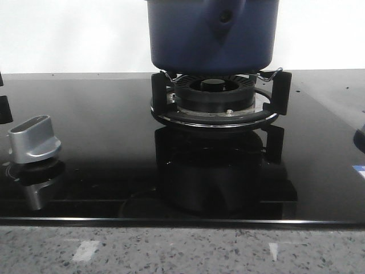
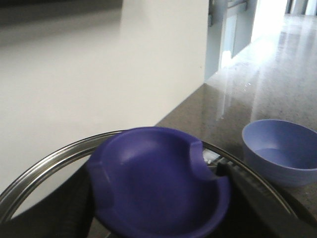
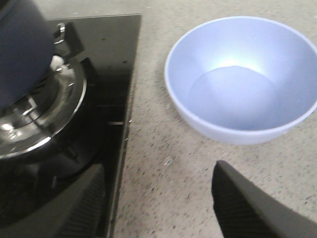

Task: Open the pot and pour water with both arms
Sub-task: 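Reach the right gripper to the light blue bowl and grasp its rim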

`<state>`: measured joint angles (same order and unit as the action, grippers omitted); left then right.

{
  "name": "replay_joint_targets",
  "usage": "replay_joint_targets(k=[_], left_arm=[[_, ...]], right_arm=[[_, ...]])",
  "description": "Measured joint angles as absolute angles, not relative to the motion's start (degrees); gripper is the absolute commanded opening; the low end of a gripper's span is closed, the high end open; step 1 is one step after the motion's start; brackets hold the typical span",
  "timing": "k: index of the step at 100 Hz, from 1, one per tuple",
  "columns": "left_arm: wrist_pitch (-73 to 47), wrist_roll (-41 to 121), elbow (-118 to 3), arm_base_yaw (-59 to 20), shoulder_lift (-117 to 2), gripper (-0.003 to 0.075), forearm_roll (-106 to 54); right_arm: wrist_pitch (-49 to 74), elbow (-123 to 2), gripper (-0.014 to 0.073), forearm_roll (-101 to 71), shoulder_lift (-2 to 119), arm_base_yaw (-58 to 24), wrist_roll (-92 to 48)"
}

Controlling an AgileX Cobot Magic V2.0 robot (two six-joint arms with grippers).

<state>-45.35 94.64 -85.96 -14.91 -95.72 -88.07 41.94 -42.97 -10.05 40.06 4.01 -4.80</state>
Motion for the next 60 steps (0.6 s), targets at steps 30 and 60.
replay_joint_targets(k=[30,60], left_arm=[[-52.3,90.5,-86.0,-4.1,-91.5,0.0245,-85.5],[-55.9,89.8,-86.0,0.6,-90.4,0.0245,-85.0]], right_arm=[[46.1,-55.4,0.0423,-9.9,57.6,14.2,-2.5],[52.2,-69.0,0.0423,-8.8,76.1,21.9,-1.8]])
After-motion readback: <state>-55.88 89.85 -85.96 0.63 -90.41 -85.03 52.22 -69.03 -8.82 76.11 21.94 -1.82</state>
